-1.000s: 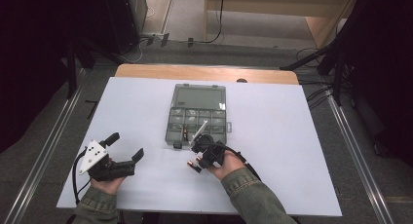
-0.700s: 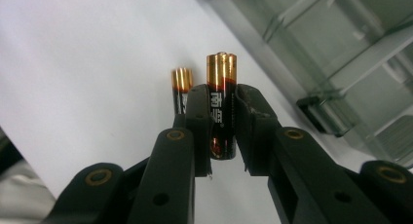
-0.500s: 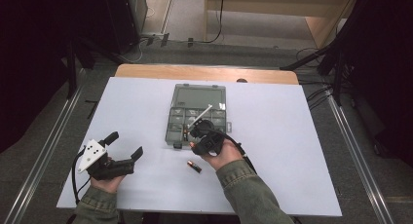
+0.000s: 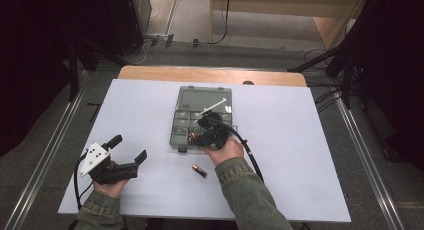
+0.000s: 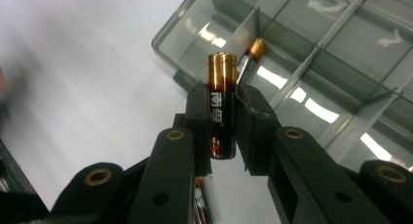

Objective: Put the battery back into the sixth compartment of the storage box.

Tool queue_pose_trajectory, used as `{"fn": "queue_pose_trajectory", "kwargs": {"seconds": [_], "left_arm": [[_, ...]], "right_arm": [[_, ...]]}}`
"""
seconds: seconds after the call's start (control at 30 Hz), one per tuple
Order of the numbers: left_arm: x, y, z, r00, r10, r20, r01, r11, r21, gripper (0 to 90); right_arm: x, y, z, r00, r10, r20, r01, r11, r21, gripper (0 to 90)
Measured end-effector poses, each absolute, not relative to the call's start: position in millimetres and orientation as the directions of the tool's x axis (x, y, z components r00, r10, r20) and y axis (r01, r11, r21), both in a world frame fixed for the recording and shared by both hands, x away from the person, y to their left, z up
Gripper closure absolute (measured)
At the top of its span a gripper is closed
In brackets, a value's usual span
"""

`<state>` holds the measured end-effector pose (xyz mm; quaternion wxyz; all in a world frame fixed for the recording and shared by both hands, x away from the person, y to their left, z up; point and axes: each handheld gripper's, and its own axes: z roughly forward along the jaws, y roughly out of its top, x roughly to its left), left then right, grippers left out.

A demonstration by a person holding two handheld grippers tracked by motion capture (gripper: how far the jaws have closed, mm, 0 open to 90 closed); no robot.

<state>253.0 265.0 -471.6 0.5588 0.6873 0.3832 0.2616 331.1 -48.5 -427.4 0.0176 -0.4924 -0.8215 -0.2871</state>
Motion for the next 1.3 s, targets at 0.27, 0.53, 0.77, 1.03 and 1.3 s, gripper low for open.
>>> {"fn": "queue_pose_trajectory", "kwargs": {"seconds": [0.27,0.53,0.77,1.03,1.3], "left_arm": [[253.2,265.0,-471.7,0.569,0.819,-0.069,0.236,-0.082,0.968,0.0],[254.0,265.6,-471.6,0.569,0.819,-0.073,0.235,-0.077,0.969,0.0],[255.1,265.9,-471.6,0.570,0.818,-0.081,0.238,-0.069,0.969,0.0],[255.5,266.5,-471.6,0.571,0.816,-0.084,0.239,-0.067,0.969,0.0],[255.9,266.7,-471.5,0.580,0.809,-0.093,0.241,-0.061,0.969,0.0]], "right_arm": [[332.8,-41.9,-433.5,-0.472,0.808,0.353,0.840,0.289,0.460,77.9],[342.1,-56.0,-443.7,-0.329,0.787,0.522,0.885,0.063,0.462,77.8],[344.2,-62.9,-452.8,-0.256,0.761,0.595,0.901,-0.035,0.433,77.8],[348.0,-61.2,-458.6,-0.235,0.718,0.656,0.906,-0.083,0.415,77.9],[351.9,-60.7,-472.5,-0.171,0.703,0.690,0.932,-0.113,0.346,59.9]]}}
